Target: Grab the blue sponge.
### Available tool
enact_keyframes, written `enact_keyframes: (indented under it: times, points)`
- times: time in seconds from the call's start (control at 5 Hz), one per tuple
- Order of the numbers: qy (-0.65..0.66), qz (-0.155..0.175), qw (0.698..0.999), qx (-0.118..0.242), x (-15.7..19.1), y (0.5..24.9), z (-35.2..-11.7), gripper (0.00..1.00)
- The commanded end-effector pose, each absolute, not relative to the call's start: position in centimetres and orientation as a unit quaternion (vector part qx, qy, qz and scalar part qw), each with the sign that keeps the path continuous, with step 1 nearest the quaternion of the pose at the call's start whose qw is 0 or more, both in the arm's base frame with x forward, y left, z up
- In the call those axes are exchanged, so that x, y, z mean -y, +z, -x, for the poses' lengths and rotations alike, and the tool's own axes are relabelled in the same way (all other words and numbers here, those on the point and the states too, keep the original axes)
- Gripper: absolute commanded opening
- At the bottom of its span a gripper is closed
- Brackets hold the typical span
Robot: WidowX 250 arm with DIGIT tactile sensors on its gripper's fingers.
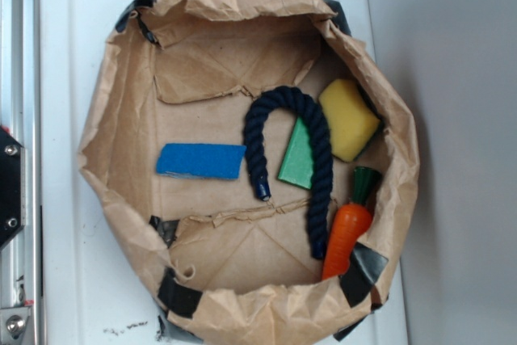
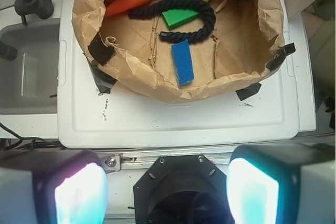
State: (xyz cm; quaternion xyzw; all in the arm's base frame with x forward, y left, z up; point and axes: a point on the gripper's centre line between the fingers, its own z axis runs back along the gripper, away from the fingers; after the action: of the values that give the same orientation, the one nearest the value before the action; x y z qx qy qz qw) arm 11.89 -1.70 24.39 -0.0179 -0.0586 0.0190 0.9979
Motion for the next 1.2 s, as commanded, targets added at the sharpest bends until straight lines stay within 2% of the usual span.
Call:
enact_keyframes:
  times: [0.0,0.2,0.4,1.0]
  points:
    - [0.019,0.018,0.998,0.059,1.7,24.4,-11.9,1.00]
    - [0.017,0.021,0.997,0.068,0.7,23.5,-14.4,1.00]
    - [0.017,0.022,0.998,0.065,-0.1,22.2,-16.0,1.00]
    - [0.017,0.022,0.998,0.065,-0.1,22.2,-16.0,1.00]
